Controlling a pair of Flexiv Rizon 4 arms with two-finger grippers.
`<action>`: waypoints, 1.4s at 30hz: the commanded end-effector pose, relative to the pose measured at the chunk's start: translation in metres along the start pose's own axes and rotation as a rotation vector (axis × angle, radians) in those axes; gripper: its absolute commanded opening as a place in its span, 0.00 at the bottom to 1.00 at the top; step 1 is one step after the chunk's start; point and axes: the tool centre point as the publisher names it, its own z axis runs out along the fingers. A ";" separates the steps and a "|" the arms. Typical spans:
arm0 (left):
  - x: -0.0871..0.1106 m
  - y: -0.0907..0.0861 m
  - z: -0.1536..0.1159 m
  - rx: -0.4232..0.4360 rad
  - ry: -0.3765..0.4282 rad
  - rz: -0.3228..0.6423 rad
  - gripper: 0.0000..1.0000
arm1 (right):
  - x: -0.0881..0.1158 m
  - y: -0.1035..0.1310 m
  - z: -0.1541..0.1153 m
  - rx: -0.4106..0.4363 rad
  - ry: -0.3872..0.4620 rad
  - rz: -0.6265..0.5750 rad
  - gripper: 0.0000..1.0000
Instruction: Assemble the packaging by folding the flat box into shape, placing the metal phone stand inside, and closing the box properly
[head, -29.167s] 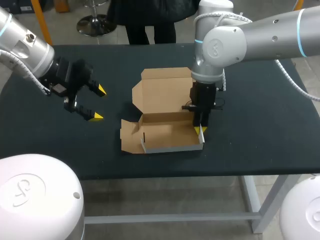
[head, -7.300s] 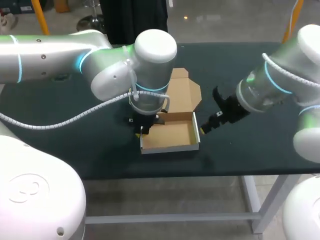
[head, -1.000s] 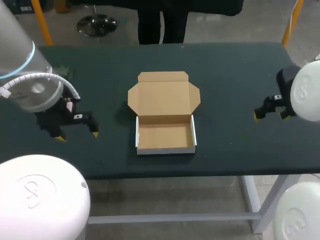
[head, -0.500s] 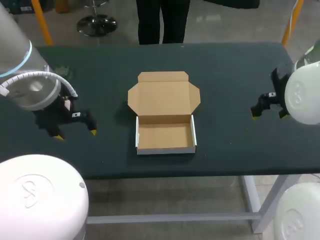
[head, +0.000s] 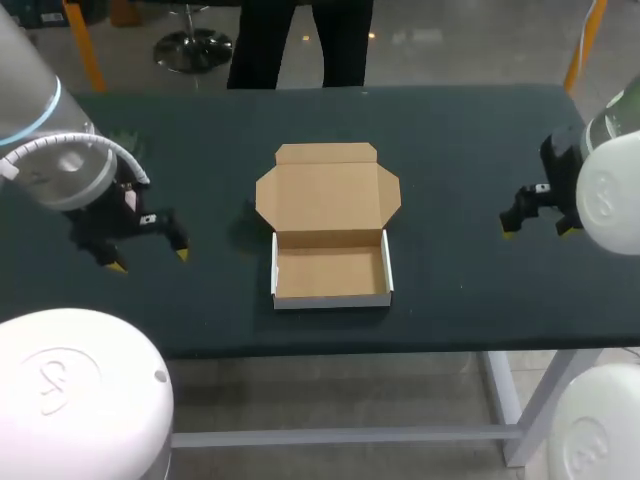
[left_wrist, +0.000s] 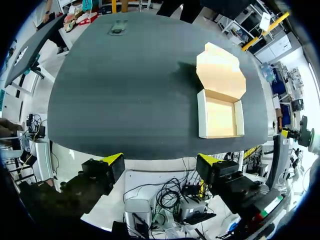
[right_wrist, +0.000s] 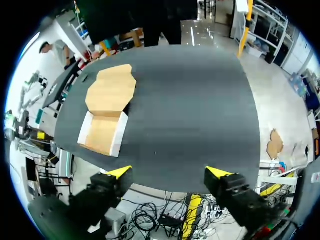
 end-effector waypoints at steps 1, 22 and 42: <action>0.001 -0.025 0.027 -0.031 -0.021 -0.015 1.00 | 0.001 -0.001 -0.002 -0.001 0.001 -0.001 1.00; -0.050 -0.093 0.099 -0.081 -0.074 -0.109 1.00 | 0.001 -0.001 -0.002 -0.001 0.001 -0.001 1.00; -0.067 -0.117 0.111 -0.103 -0.113 -0.159 1.00 | 0.001 -0.001 -0.002 -0.001 0.001 -0.001 1.00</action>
